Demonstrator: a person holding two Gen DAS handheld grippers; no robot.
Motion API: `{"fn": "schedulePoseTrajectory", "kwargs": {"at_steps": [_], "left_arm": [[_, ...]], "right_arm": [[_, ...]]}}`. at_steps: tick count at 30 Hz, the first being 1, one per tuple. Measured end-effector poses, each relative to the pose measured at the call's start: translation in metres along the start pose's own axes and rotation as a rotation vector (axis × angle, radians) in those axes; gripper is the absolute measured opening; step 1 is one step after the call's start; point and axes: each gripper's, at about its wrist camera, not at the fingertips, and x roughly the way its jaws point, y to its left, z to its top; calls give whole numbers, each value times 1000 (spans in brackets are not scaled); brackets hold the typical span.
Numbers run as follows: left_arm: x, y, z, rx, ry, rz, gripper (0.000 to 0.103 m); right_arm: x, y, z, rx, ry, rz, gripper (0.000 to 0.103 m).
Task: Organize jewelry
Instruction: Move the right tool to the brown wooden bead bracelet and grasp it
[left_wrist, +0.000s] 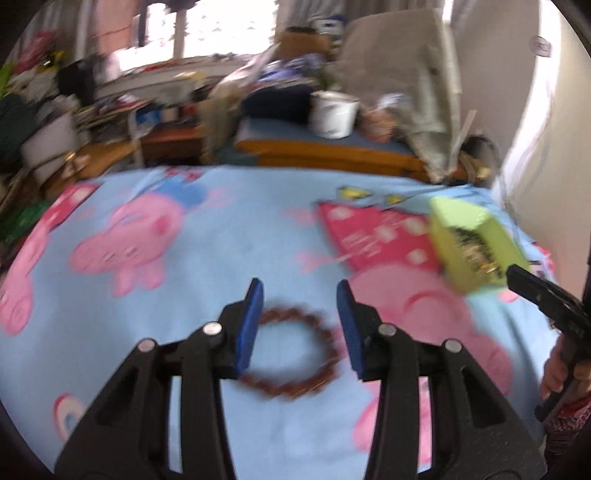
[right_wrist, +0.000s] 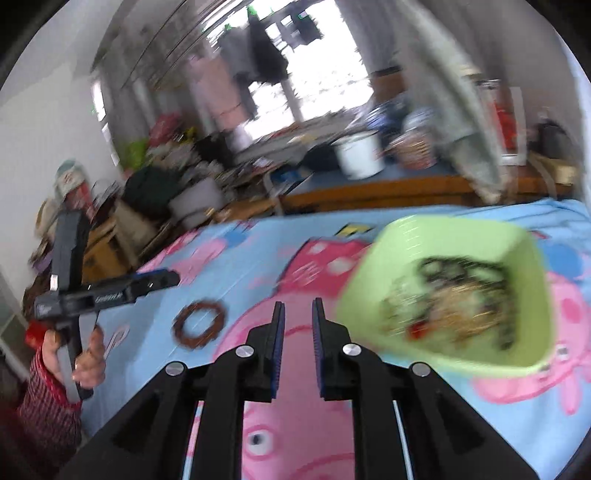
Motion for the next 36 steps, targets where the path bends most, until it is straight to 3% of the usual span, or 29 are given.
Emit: {"fn": "schedulePoseTrajectory", "kwargs": {"at_steps": [4,8,17,19,20,21,22,26,32,36], "left_arm": [[2,30,-20,-58,38,43,40],[14,43,-32,-85,61,62,49],[39,44,-43,-76,113,73,49],[40,41,-43,-62,113,88,46],[40,38,-44,-50,112,93,36],[40,36,-44,-41,112,88,23],[39,33,-45,-27,111,86,22],[35,21,-52,-1,112,97,21],[21,-20,-72,19,127,-38,14],[14,-71,-86,105,144,-142,14]], "right_arm": [[38,33,-7,-42,112,60,0],[82,58,-5,-79,215,94,0],[147,82,11,-91,307,79,8],[158,84,10,-98,329,63,8],[159,84,11,-101,325,68,8],[159,84,11,-107,327,68,8],[159,84,10,-120,330,61,0],[143,82,0,-150,338,61,0],[86,61,-28,-157,314,35,0],[40,42,-52,-129,283,4,0]]}}
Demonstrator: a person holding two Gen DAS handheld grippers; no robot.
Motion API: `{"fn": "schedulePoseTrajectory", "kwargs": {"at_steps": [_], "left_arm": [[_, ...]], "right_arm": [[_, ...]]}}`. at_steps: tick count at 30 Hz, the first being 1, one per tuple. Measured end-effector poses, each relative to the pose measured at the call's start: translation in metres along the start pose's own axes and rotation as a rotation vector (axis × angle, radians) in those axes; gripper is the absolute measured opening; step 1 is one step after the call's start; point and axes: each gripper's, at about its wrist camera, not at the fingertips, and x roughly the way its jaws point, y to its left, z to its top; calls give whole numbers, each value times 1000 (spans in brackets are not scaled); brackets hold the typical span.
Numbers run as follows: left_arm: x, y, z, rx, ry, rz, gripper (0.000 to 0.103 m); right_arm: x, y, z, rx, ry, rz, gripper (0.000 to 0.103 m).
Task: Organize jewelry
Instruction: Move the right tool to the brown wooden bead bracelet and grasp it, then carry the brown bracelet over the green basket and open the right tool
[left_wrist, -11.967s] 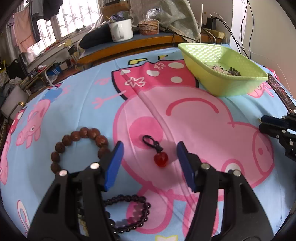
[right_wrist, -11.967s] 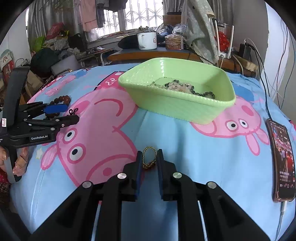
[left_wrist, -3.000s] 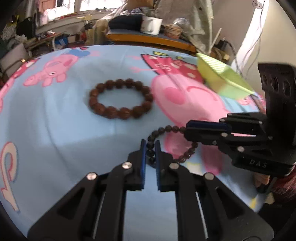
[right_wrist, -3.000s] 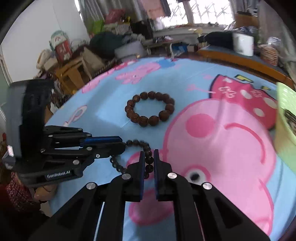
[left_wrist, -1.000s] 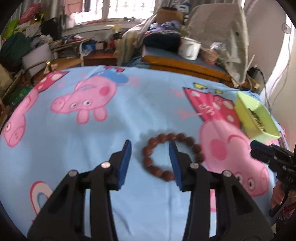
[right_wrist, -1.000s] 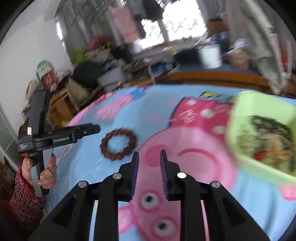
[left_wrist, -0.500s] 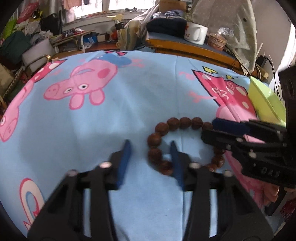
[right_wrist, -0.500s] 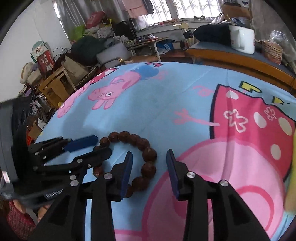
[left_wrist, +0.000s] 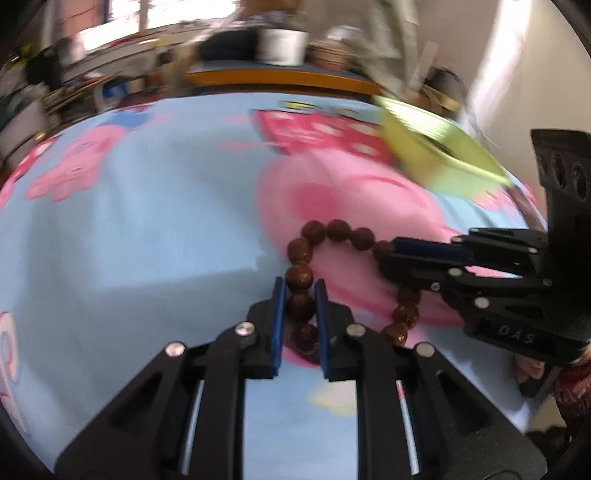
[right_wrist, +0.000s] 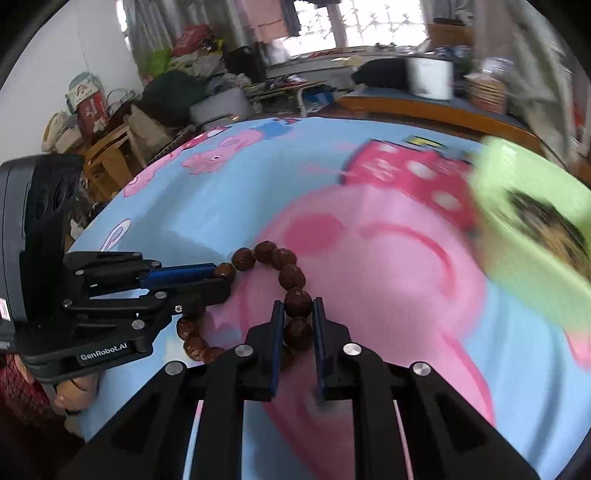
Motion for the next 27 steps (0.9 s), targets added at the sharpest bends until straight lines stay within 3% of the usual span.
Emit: {"fn": "schedulePoseTrajectory", "kwargs": {"at_steps": [5,10,16,23,25,26,27], "left_arm": [[-4,-55,9,115,-6,-104,14],[-16,-92,57,180,-62,-190,14],[-9,-117,118,229,-136,-170,15],[41,-117,170,200,-91,-128,15],[56,-117,177,213,-71,-108,25],[68,-117,180,231,-71,-76,47],[75,-115,182,229,-77,-30,48]], "right_arm": [[-57,-32,-36,121,-91,-18,0],[-110,-60,-29,191,-242,-29,0],[-132,-92,9,202,-372,-89,0],[-109,-133,40,248,-372,-119,0],[-90,-145,46,258,-327,-142,0],[-79,-151,47,253,-314,-197,0],[-73,-154,48,254,-313,-236,0]]}}
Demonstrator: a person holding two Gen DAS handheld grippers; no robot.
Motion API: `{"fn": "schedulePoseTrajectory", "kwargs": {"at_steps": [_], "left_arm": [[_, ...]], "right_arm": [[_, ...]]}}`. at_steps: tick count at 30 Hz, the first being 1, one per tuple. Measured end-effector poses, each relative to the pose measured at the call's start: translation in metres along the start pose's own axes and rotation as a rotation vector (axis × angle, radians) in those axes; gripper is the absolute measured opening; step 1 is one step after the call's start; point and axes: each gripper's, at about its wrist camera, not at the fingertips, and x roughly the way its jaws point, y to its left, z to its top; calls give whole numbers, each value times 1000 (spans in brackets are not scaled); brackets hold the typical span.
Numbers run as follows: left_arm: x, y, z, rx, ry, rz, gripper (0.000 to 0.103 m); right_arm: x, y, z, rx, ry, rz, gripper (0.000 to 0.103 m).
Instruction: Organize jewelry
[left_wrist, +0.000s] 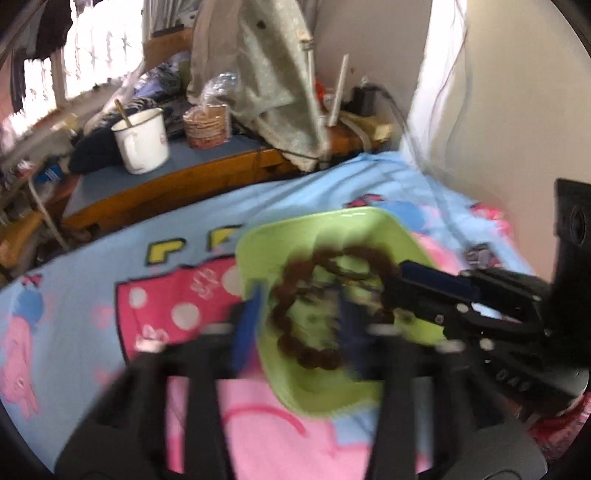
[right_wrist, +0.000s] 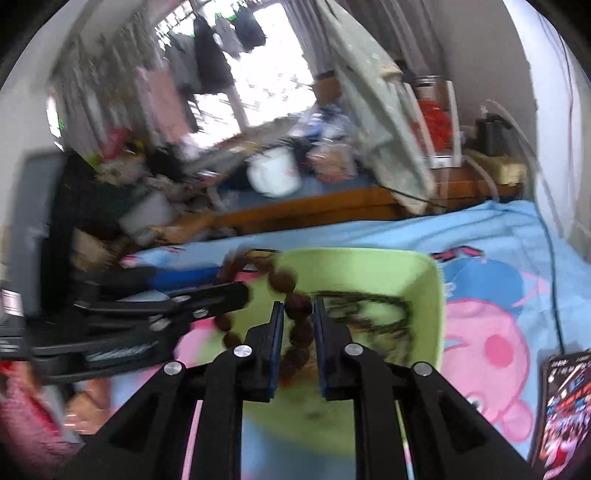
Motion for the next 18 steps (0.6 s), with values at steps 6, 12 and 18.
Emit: {"fn": "schedulePoseTrajectory", "kwargs": {"at_steps": [6,12,18], "left_arm": [[-67,21,-26,-85,-166,-27,39],[-77,27,-75,-136,-113,91,40],[-65,15,-110,-172,-44,118,40]], "right_arm": [[-57,-2,-22,92,-169,82,0],[-75,15,-66,147,-136,132,0],[-73,30,-100,176,-61,93,0]]}}
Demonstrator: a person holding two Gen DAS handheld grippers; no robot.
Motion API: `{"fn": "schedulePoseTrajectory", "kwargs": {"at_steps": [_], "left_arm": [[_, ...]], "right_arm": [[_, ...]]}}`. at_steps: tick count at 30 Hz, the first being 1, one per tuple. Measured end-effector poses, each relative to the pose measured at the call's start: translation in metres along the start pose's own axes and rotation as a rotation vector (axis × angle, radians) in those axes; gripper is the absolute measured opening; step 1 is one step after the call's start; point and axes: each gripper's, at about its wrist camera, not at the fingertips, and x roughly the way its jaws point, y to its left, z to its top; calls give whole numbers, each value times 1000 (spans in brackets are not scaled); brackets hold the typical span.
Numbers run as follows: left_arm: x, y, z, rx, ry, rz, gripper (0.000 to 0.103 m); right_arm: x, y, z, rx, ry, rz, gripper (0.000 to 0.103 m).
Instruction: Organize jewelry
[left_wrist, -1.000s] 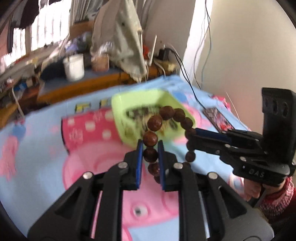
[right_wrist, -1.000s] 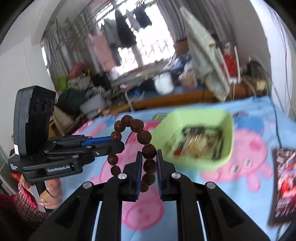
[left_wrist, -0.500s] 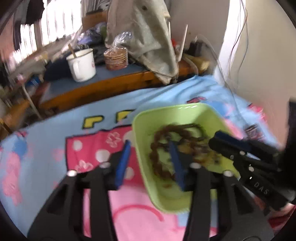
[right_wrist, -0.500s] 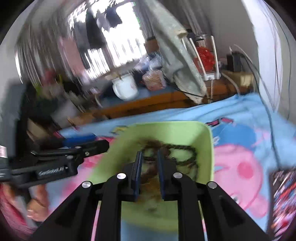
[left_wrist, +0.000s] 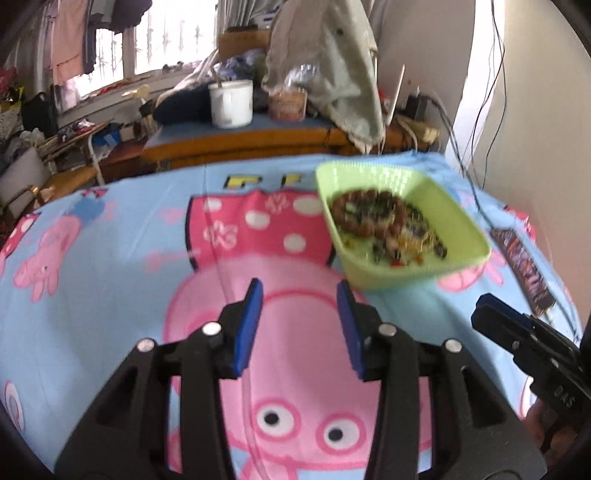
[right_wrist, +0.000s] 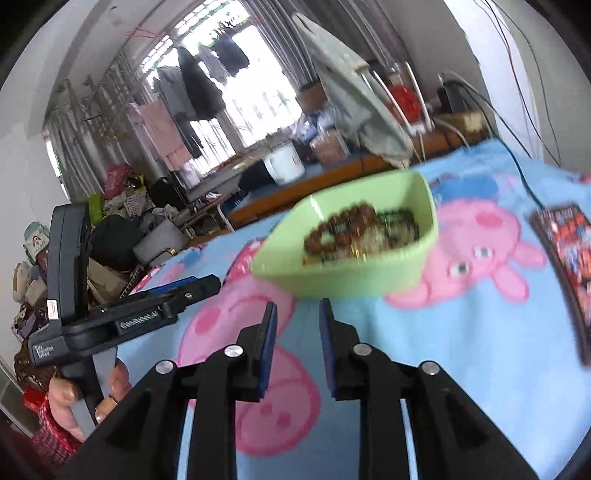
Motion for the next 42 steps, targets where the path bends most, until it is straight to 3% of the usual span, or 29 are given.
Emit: {"fn": "schedulePoseTrajectory", "kwargs": {"at_steps": [8,16,18,20,23,26,29,32,36,42], "left_arm": [[-13,-15,-27,3,3,39,40],[-46,-21,-47,23,-45,123,40],[-56,-23,-53,24,-59,139,55],[-67,-26,-57,27,-82,150,58],[-82,-33,-65,37,-114,167,75],[-96,-39,-70,36,-147,169,78],[-108,-41,-71,20,-180,178,95],[-117,-43,-70,19,-191,199,97],[-116,-46,-66,28,-176,284,97],[-106,-47,-56,17,-147,259,97]], "right_arm": [[-26,21,-15,-27,-17,-72,17],[-44,28,-28,2,7,-115,26],[-51,33,-33,-1,5,-107,27],[-59,38,-38,-8,3,-109,28],[-71,45,-46,-30,10,-96,30],[-79,48,-53,-42,12,-96,32],[-84,45,-54,-24,20,-96,32],[-91,39,-50,-2,-6,-99,33],[-94,35,-42,11,-26,-97,35],[-89,32,-36,18,-6,-86,37]]}}
